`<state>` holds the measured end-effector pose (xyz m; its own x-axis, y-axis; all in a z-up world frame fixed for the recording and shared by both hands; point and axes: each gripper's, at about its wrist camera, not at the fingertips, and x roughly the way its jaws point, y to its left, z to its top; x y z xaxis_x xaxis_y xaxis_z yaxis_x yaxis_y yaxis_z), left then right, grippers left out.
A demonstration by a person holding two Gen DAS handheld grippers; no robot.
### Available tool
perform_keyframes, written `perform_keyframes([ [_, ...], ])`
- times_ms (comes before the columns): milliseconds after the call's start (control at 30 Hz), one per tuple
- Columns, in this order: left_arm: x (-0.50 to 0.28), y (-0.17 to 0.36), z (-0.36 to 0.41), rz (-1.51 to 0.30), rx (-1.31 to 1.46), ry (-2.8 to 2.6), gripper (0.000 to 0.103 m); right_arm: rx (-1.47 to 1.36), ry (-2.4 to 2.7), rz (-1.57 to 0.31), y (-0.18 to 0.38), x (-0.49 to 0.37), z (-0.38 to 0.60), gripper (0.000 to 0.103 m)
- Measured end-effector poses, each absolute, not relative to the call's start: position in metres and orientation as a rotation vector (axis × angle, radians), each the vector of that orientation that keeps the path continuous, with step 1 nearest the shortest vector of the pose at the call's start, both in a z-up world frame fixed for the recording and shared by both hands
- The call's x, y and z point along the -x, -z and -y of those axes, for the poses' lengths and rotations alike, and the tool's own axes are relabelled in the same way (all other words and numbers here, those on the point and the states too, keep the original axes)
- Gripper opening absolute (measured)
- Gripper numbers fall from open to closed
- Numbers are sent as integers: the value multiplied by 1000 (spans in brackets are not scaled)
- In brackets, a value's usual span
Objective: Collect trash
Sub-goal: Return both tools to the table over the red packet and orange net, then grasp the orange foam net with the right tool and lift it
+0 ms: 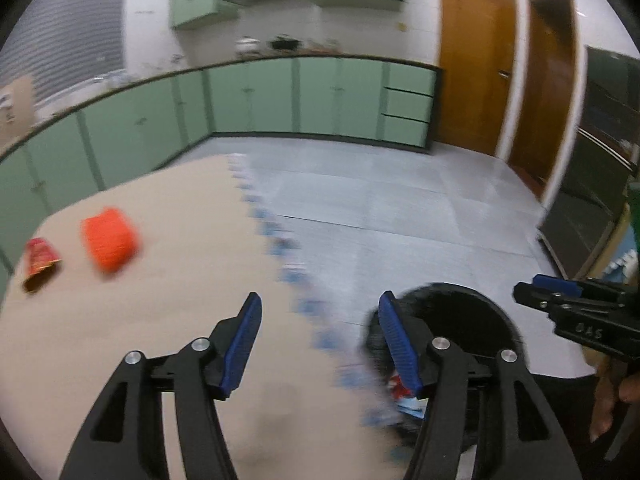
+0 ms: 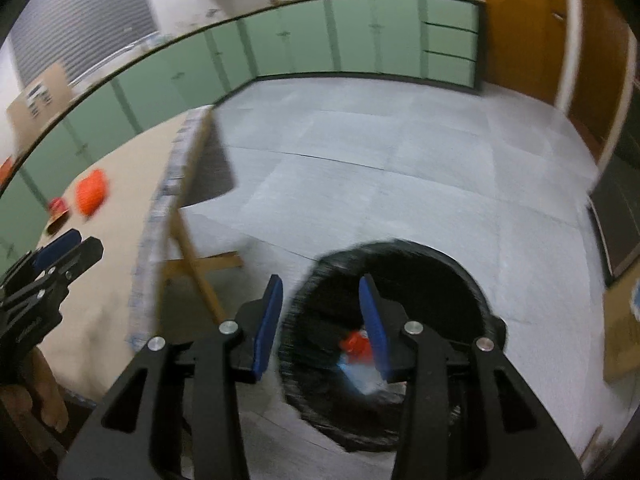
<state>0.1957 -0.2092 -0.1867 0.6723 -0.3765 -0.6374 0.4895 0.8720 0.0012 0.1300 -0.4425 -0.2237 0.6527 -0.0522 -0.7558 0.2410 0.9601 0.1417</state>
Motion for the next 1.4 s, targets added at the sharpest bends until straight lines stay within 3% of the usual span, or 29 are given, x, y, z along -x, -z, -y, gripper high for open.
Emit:
perform_keyframes([
  [333, -228, 171, 51, -629, -89, 209, 60, -93, -120, -793, 189, -217, 295, 40],
  [633, -252, 175, -26, -602, -49, 86, 61, -16, -243, -787, 191, -290, 208, 42],
  [900, -282, 188, -55, -601, -37, 65, 61, 7, -270, -804, 206, -344, 169, 43],
  [1300, -313, 201, -74, -612, -7, 56, 61, 55, -258, -869, 248, -404, 135, 55],
  [1400, -318, 201, -76, -610, -5, 56, 61, 66, -245, -878, 254, -416, 132, 52],
])
